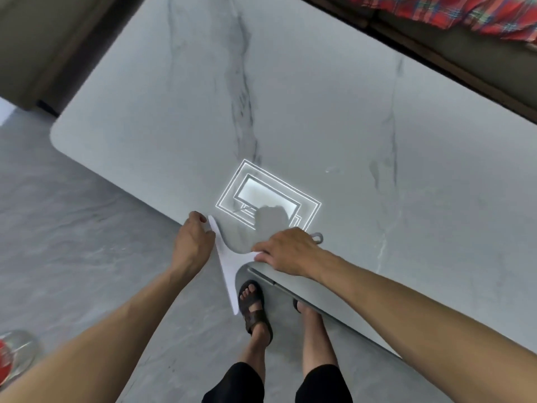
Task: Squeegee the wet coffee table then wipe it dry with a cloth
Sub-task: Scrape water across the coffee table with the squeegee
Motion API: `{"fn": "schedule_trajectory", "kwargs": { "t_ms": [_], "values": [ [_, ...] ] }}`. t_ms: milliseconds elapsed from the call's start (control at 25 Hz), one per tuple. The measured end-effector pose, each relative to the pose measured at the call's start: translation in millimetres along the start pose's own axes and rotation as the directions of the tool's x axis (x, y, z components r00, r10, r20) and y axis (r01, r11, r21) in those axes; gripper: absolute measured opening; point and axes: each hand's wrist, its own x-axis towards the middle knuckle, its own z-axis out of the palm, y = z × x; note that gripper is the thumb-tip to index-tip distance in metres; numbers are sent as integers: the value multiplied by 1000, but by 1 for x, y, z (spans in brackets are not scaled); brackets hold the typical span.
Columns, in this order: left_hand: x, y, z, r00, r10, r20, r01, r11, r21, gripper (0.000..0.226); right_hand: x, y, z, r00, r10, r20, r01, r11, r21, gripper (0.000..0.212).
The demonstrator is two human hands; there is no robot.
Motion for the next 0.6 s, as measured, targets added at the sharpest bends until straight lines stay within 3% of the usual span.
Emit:
{"fn": "schedule_trajectory", "kwargs": {
  "t_ms": [120, 240, 360, 600],
  "values": [
    [2, 4, 4, 996, 90, -6, -89, 990, 106, 33, 20, 22, -18, 995, 19, -97, -19, 1000, -1, 35],
    [2, 36, 17, 992, 121, 24, -123, 988, 92, 30, 7, 80, -47, 968, 162, -193, -151, 986, 72, 33],
    [2, 86, 38, 981, 168, 94, -175, 981, 77, 29, -33, 150, -67, 900, 354, -256, -318, 933, 172, 32],
    [-2, 198, 100, 890, 380, 251, -435, 873, 221, 33, -175, 256, -42, 739, 604, -297, -531, 794, 296, 30]
  ]
}}
